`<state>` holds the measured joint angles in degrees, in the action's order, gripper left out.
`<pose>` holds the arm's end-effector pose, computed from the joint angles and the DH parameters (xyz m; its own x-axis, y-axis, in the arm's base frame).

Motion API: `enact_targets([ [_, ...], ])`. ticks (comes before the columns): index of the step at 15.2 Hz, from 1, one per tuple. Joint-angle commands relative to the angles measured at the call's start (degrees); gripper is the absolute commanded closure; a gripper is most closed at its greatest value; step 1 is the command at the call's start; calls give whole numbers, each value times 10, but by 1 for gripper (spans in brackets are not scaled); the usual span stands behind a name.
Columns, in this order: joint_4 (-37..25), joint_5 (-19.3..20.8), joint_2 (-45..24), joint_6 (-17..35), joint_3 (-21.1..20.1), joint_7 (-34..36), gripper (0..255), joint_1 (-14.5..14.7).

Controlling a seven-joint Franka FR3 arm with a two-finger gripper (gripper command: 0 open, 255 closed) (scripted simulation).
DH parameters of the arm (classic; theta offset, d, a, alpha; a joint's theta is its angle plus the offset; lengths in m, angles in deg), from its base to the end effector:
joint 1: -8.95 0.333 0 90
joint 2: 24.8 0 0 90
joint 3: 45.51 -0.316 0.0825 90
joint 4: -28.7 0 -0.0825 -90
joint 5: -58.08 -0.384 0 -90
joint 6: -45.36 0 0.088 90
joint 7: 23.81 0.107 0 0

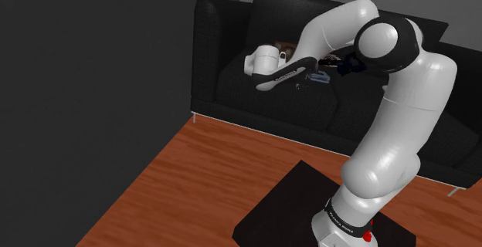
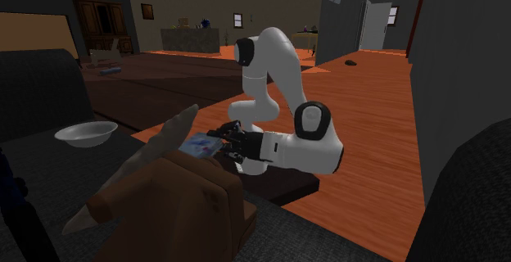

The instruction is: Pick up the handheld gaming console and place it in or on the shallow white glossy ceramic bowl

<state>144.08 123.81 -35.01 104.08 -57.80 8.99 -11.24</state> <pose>0.4575 -0.1944 0.4128 0.6738 -0.7160 -0.1826 0.1137 -0.1437 0.9831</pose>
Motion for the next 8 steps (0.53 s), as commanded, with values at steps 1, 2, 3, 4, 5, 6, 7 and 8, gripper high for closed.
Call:
enact_targets([
  [1, -5, 5, 8, -5, 0, -13, 255, 0],
  [2, -7, 8, 12, -7, 0, -20, 255, 0],
  [3, -9, 10, 15, -9, 0, -26, 255, 1],
  [4, -12, 13, 19, -12, 0, -32, 255, 1],
  [5, -14, 16, 23, -14, -1, -39, 255, 1],
  [6, -16, 18, 26, -16, -1, -45, 255, 1],
  [7, -19, 21, 29, -18, -1, -52, 255, 1],
  [8, -21, 24, 33, -20, -1, -58, 255, 2],
])
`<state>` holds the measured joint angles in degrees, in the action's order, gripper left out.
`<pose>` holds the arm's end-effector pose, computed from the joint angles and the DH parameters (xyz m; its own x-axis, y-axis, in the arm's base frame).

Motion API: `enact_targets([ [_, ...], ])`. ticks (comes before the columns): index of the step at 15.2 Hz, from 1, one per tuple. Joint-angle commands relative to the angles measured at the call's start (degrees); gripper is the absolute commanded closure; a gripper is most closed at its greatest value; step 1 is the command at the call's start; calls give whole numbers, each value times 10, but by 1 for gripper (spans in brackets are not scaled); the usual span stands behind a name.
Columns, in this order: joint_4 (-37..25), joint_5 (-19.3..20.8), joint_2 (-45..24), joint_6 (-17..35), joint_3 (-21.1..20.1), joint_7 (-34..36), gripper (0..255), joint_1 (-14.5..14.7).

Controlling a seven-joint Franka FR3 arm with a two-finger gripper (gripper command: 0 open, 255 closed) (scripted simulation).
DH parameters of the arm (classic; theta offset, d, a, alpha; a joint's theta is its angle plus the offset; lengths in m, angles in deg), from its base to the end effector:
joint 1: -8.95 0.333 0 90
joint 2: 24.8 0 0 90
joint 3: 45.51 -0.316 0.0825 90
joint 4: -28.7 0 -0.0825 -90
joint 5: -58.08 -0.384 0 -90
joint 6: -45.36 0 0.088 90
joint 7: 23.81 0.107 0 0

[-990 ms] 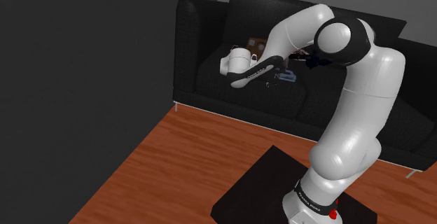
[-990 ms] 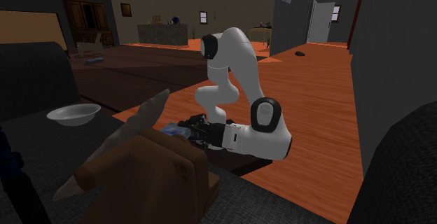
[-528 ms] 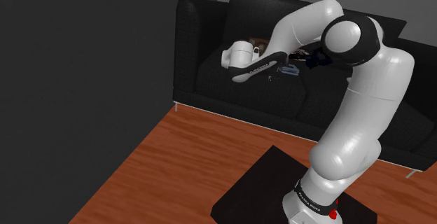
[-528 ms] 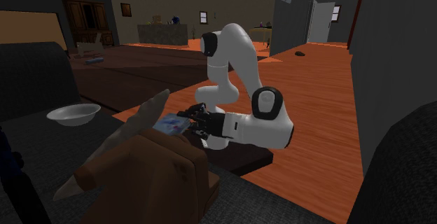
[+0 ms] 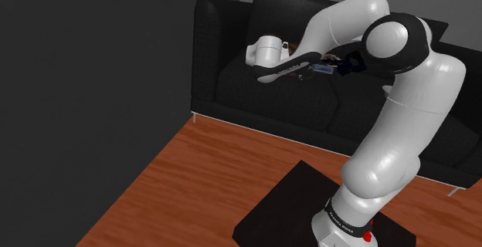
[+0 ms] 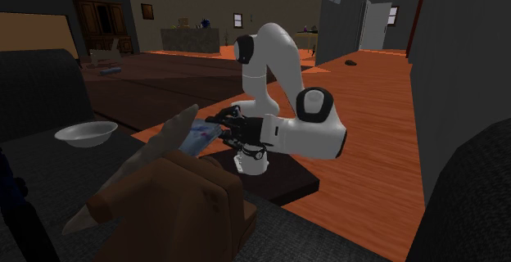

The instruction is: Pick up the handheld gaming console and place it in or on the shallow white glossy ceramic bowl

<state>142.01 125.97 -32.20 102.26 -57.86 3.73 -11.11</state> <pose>0.4588 -0.1952 0.4561 0.6738 -0.7160 -0.1826 0.1137 -0.1437 0.9831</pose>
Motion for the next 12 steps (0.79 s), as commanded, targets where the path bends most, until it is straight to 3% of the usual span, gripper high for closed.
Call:
enact_targets([
  [1, -3, 5, 8, -4, 0, -12, 255, 0],
  [6, -18, 19, 22, -14, -1, -44, 255, 1],
  [12, 86, 48, 106, 70, 40, -51, 255, -43],
])
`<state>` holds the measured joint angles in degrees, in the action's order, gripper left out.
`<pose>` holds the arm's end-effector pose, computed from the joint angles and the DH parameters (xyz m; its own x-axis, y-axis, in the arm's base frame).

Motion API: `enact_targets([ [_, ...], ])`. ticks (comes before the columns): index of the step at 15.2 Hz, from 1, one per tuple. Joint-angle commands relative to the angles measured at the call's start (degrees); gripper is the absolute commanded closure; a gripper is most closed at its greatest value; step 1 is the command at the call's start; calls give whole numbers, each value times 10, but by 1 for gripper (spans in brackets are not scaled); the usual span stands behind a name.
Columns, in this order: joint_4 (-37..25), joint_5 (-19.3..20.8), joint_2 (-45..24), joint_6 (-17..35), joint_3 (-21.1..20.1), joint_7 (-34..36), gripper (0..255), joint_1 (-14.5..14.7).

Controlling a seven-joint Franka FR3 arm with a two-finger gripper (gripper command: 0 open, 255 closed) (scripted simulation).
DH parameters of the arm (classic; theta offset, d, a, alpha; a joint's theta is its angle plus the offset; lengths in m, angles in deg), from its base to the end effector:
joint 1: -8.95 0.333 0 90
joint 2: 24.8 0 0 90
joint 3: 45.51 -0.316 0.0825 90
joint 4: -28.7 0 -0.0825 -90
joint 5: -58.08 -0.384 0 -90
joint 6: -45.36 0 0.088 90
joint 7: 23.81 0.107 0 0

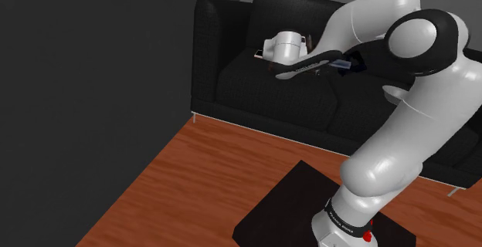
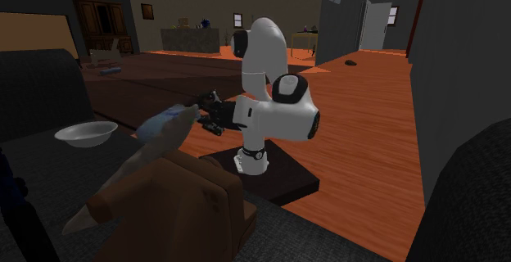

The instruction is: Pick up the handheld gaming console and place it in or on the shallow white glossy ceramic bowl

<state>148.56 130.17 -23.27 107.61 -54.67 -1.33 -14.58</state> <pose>0.4100 -0.2376 0.4918 0.6726 -0.7172 -0.1823 0.1137 -0.1433 0.9831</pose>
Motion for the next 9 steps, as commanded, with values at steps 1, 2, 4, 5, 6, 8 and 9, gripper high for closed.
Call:
enact_targets([
  [1, 36, 13, 29, 30, 16, -2, 255, -15],
  [2, 50, 20, 40, 44, 24, -3, 255, -22],
  [4, 76, 36, 62, 72, 41, -7, 255, -36],
  [5, 88, 45, 73, 85, 50, -8, 255, -43],
  [6, 99, 55, 82, 99, 59, -10, 255, -50],
  [8, 118, 75, 100, 127, 78, -13, 255, -65],
  [9, 127, 86, 108, 141, 88, -15, 255, -73],
])
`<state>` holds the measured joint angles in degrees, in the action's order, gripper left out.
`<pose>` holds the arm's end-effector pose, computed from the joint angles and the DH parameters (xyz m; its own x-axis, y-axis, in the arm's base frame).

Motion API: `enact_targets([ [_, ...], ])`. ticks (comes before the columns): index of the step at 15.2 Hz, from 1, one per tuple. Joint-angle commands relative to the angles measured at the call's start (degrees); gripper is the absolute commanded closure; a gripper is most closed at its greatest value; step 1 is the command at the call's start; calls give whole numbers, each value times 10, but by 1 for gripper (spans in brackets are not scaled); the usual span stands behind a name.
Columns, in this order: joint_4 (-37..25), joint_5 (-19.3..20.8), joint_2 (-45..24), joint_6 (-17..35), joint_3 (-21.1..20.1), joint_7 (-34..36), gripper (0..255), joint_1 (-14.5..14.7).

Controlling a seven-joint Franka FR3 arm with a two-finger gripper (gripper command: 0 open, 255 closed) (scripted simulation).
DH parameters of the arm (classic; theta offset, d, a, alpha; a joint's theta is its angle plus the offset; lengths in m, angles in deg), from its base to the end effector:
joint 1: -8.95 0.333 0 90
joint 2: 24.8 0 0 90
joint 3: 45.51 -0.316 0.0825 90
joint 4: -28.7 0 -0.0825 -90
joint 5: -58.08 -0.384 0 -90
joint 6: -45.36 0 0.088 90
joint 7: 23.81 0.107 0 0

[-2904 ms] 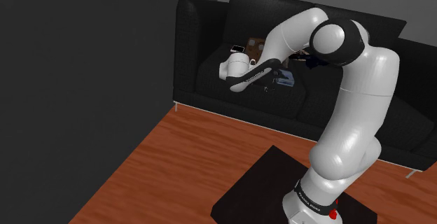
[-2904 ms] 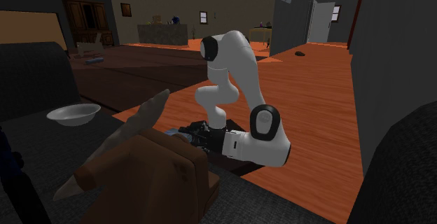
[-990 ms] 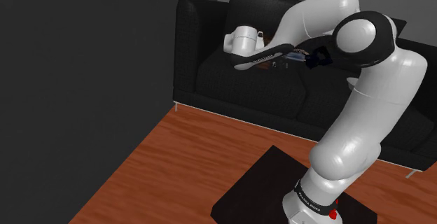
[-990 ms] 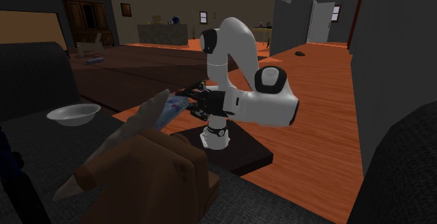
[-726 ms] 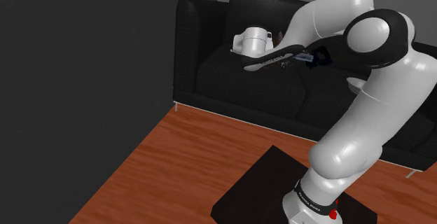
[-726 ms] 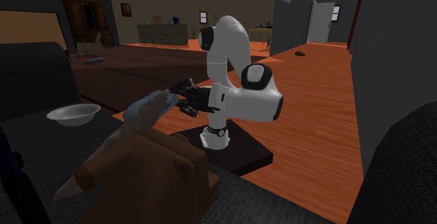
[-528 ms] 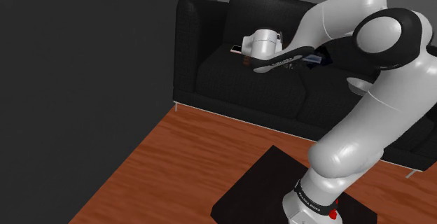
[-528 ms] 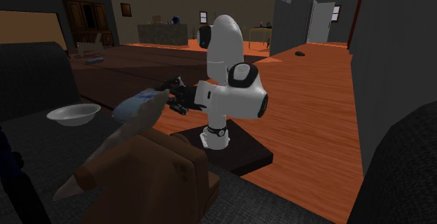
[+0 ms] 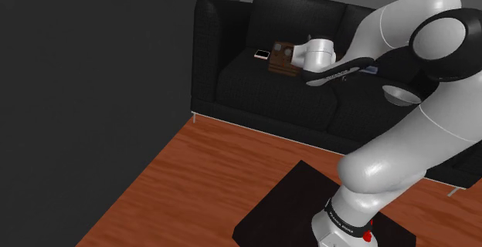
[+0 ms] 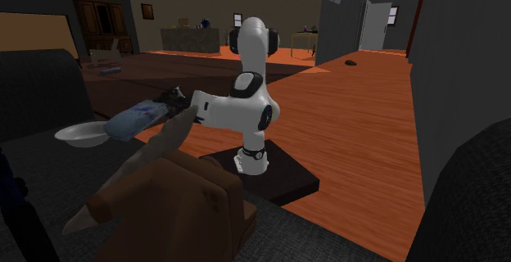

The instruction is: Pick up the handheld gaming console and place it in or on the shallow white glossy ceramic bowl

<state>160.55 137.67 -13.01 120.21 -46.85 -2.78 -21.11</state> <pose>0.3157 -0.3140 0.4905 0.6723 -0.7174 -0.1826 0.1133 -0.1440 0.9831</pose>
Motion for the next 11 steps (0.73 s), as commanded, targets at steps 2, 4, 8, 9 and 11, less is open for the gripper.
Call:
enact_targets([
  [2, 22, 33, 19, 42, 30, -3, 255, -23],
  [4, 34, 57, 30, 71, 51, -5, 255, -39],
  [8, 48, 106, 43, 128, 94, -8, 255, -71],
  [9, 49, 118, 45, 142, 105, -9, 255, -80],
  [11, 49, 143, 45, 172, 128, -9, 255, -96],
])
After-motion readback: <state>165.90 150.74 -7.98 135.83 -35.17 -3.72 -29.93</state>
